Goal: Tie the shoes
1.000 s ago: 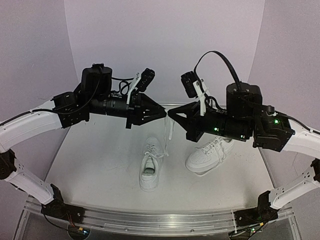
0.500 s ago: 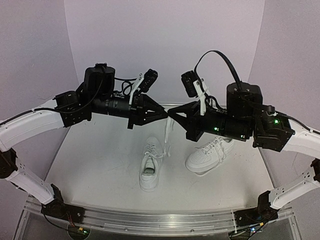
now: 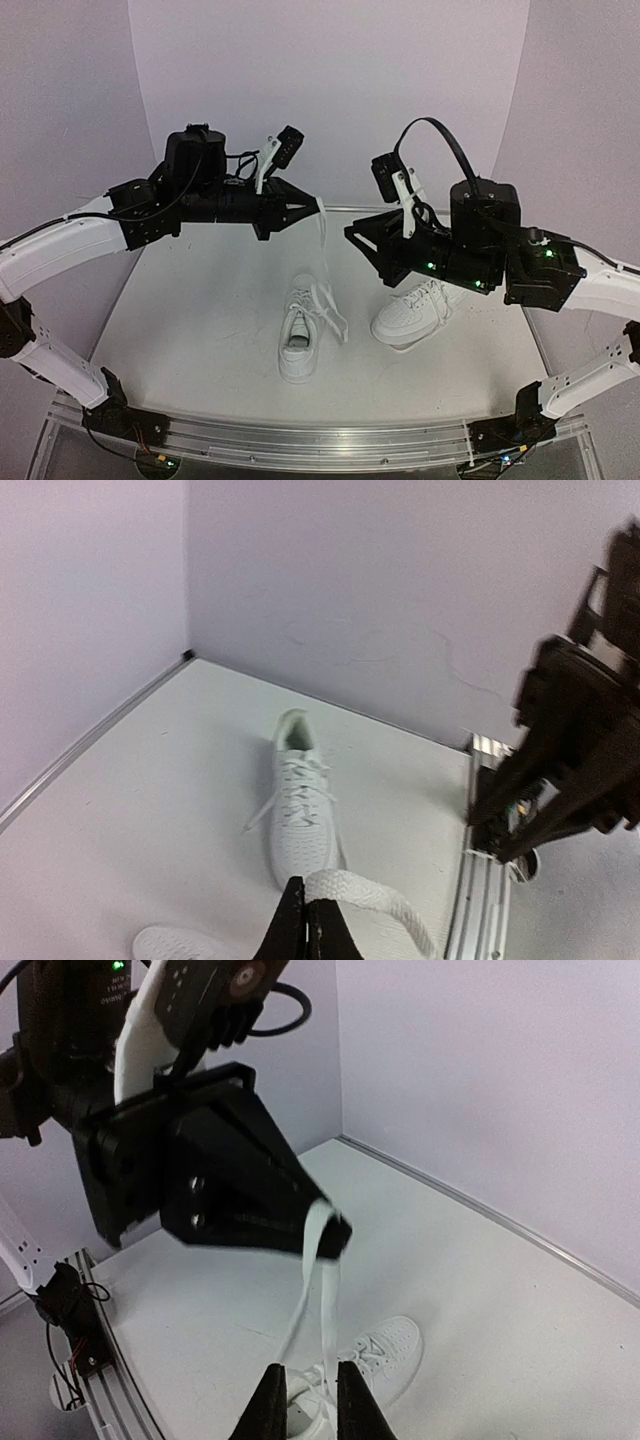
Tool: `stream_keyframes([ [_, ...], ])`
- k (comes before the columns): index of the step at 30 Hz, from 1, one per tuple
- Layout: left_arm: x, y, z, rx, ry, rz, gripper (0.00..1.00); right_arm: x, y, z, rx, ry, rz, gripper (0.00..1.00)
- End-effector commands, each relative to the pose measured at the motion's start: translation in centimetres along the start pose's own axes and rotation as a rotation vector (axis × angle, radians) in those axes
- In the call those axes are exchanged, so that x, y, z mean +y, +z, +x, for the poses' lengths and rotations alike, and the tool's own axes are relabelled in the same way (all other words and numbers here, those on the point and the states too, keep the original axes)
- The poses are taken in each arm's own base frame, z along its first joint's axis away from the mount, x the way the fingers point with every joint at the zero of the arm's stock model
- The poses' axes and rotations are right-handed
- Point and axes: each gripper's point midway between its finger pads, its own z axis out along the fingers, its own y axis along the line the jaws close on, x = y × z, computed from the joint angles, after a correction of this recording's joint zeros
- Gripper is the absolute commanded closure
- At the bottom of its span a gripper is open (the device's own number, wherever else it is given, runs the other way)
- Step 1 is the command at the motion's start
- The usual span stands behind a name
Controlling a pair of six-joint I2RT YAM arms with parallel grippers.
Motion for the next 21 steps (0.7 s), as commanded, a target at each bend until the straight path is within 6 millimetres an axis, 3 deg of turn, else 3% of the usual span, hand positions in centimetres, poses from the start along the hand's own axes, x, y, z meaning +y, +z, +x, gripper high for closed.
stream_keyframes([
  [1,5.7,-3.5,-3.7,-0.104,-0.087,-0.307,1.0,-3.5,-1.7,-0.4,-0.05,0.056,0.165,0.83],
  [5,11.8,-6.9,-2.7,-0.085,-0.187,-0.619,1.0,-5.5,-2.8,0.5,-0.048,0.074,0.259,0.83],
  [8,16.2,-10.8,-1.0,-0.107,-0.321,-0.8,1.0,-6.1,-3.2,1.5,-0.038,0.09,0.276,0.7],
  [11,19.1,-14.8,0.9,-0.108,-0.37,-0.984,1.0,-6.0,-2.8,3.5,0.008,0.092,0.27,0.57],
  [15,20.8,-17.9,4.7,-0.032,-0.433,-1.118,1.0,-5.5,-1.5,7.4,0.116,0.08,0.254,0.49],
  [21,19.8,-19.8,10.5,0.065,-0.492,-1.176,1.0,-4.5,0.1,14.8,0.325,0.155,0.217,0.47],
])
